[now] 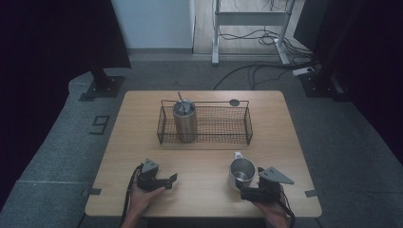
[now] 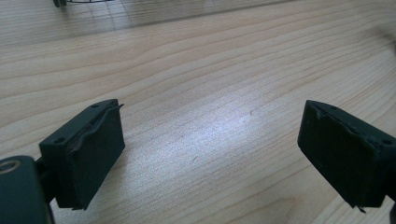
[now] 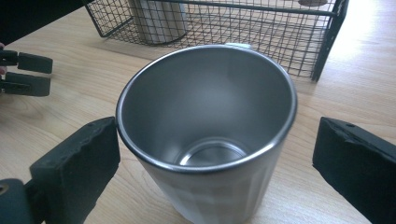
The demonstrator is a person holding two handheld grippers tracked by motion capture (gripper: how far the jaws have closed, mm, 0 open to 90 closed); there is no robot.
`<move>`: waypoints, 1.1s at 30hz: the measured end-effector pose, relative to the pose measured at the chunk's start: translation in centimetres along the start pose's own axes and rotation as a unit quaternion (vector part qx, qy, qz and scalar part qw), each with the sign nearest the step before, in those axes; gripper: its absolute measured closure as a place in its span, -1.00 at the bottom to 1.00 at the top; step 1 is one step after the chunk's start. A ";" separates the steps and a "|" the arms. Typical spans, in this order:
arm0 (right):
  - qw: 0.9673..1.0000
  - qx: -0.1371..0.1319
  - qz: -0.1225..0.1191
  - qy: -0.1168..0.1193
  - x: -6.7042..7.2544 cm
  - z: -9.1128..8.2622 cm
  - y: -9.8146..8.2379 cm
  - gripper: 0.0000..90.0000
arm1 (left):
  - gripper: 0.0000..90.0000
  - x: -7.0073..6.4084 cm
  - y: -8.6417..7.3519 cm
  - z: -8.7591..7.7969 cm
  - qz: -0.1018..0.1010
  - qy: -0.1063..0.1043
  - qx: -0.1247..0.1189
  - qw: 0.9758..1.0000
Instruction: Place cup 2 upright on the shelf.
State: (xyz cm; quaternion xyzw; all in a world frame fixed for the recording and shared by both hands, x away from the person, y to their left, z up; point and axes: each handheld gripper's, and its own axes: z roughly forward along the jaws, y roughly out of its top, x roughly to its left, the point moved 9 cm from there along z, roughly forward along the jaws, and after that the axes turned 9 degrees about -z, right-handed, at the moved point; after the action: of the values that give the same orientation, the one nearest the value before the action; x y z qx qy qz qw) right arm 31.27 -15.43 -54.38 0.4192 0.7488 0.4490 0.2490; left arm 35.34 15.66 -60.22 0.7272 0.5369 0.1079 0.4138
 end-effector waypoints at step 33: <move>0.999 0.020 -0.036 -0.025 0.8 4.3 0.2 -1.00 | -0.84 0.1 -0.1 -0.1 -0.007 -0.004 0.000 1.000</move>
State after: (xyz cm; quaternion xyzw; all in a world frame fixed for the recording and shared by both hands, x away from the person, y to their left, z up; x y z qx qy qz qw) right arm 34.15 -12.75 -56.19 0.4079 0.7655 0.4142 0.2756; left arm 35.29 15.86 -60.23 0.7237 0.5407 0.1023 0.4165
